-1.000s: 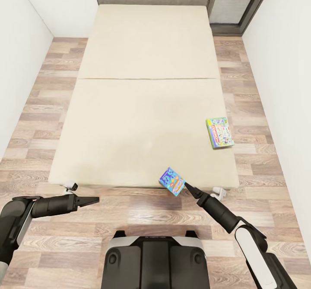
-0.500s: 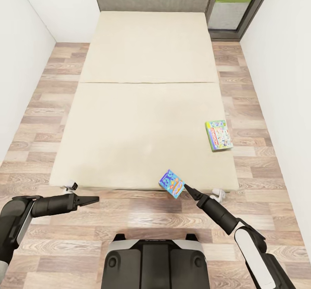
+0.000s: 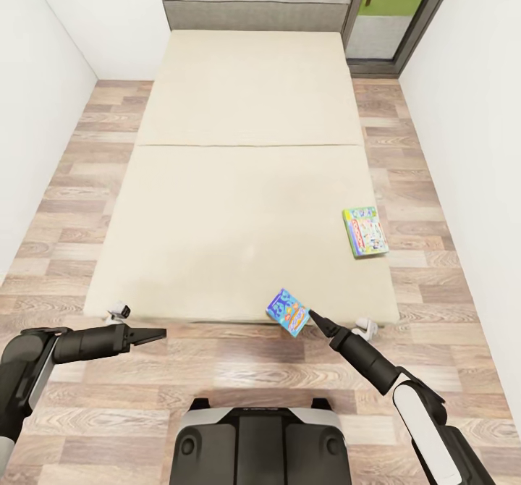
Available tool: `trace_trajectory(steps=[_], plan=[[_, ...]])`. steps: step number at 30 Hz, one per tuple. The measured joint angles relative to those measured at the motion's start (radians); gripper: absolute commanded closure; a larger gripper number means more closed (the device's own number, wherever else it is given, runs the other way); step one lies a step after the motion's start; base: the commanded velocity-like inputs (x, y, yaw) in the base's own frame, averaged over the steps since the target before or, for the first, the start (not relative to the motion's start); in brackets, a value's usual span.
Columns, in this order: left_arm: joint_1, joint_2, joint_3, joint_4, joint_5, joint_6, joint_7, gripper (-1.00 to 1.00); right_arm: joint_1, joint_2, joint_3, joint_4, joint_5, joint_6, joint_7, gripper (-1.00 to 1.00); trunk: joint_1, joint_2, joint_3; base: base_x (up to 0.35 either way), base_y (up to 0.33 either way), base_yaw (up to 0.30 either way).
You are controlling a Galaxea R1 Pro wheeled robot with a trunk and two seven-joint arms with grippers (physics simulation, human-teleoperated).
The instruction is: Put all the toys in the child's room - the three board games (two on the bed and one on the table), the two jigsaw puzzles on the table, and the tennis ball on the table - inside the toy box on the table in the child's room.
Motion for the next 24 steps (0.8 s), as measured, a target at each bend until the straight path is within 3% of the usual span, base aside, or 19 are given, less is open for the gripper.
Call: trace_trajectory(steps=[24], plan=[[0.0, -0.006, -0.002, 0.0, 0.0, 0.002, 0.0, -1.0, 0.0, 0.0, 0.0, 0.0, 0.0, 0.0, -0.002, -1.0, 0.0, 0.0, 0.04, 0.0, 0.0, 0.0]])
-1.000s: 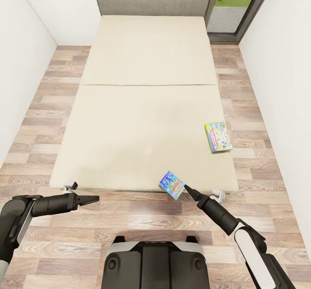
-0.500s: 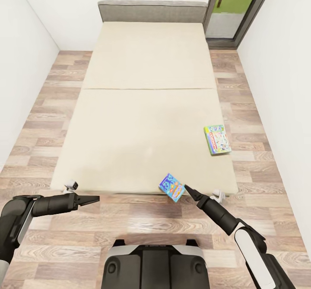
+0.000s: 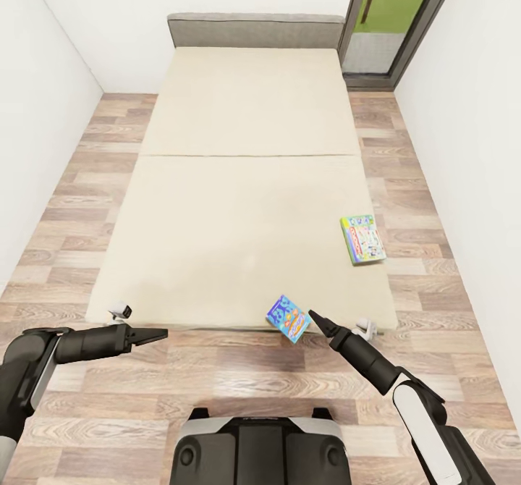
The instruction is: Put all the toys in the child's room - the three board games (two on the bed and one on the table), the two jigsaw puzzles on the table, and the tennis ball on the table - inside the toy box on the table in the child's room.
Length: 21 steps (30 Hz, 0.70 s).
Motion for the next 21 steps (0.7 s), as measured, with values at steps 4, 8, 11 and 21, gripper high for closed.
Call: trace_trajectory(steps=[4, 8, 11, 21], plan=[[0.0, -0.002, 0.0, 0.0, -0.002, -0.001, 0.0, -1.0, 0.0, -0.001, -0.001, 0.0, 0.0, 0.0, 0.0, -1.0, 0.0, 0.0, 0.007, 0.0, 0.0, 0.0], [0.0, -0.003, -0.001, 0.0, -0.008, -0.001, 0.0, -1.0, 0.0, -0.001, -0.012, 0.0, 0.0, 0.0, 0.001, -1.0, 0.0, 0.0, 0.013, 0.0, 0.0, 0.0], [0.0, -0.003, -0.001, 0.0, -0.014, -0.001, 0.0, -1.0, 0.0, -0.001, -0.02, 0.0, 0.001, 0.0, 0.002, -1.0, 0.0, 0.0, 0.018, 0.0, 0.0, 0.0], [0.0, -0.005, -0.001, 0.0, -0.024, -0.002, 0.0, -1.0, 0.0, -0.002, -0.03, 0.001, 0.001, 0.001, 0.002, -1.0, 0.0, 0.0, 0.035, 0.0, 0.0, 0.0]])
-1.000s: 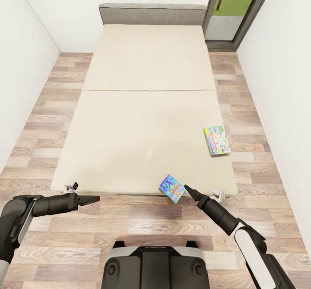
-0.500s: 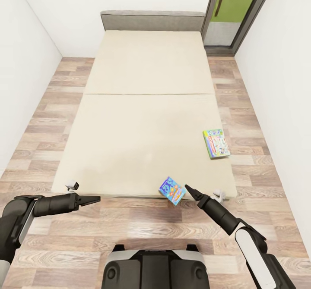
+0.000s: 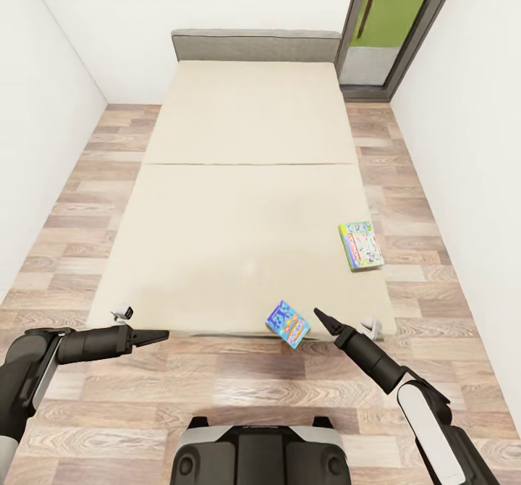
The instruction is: Put all the toys in the child's room - the three board games (two on the bed and one on the table), the two jigsaw puzzles on the table, and the tennis ball on the table - inside the toy box on the table in the child's room.
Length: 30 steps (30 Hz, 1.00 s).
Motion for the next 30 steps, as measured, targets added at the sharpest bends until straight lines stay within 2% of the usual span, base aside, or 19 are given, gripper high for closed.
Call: trace_trajectory(steps=[16, 30], plan=[[0.0, 0.0, -0.001, 0.0, -0.001, -0.002, 0.0, -1.0, 0.0, -0.001, -0.014, 0.0, -0.001, -0.002, 0.009, -1.0, 0.0, 0.0, 0.026, 0.0, 0.0, 0.001], [0.0, 0.0, 0.0, 0.0, -0.001, -0.002, 0.0, -1.0, 0.0, 0.0, -0.014, 0.0, 0.0, -0.004, 0.01, -1.0, 0.0, 0.0, 0.05, 0.0, 0.0, 0.055]])
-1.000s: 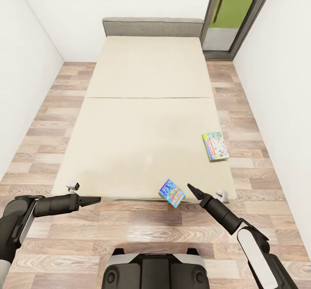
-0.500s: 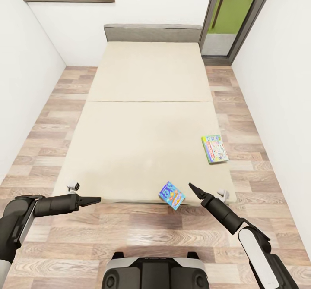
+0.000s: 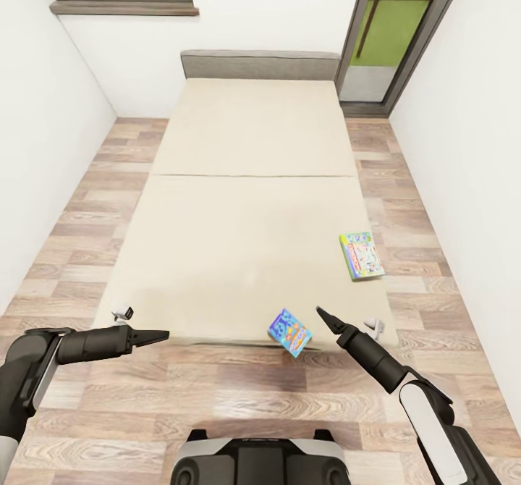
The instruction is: Put all the toys in the child's room - the three board games (two on the bed and one on the table), the two jigsaw puzzles on the table, and the tennis ball on the table - inside the toy box on the table in the child's room.
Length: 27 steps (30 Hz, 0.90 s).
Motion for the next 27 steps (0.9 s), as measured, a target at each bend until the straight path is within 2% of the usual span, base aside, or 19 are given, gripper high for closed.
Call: trace_trajectory(steps=[27], plan=[[0.0, 0.0, -0.001, 0.0, 0.0, 0.001, 0.0, -1.0, 0.0, 0.001, 0.0, 0.0, 0.0, 0.0, 0.0, -1.0, 0.0, 0.0, 0.045, 0.0, 0.0, 0.065]])
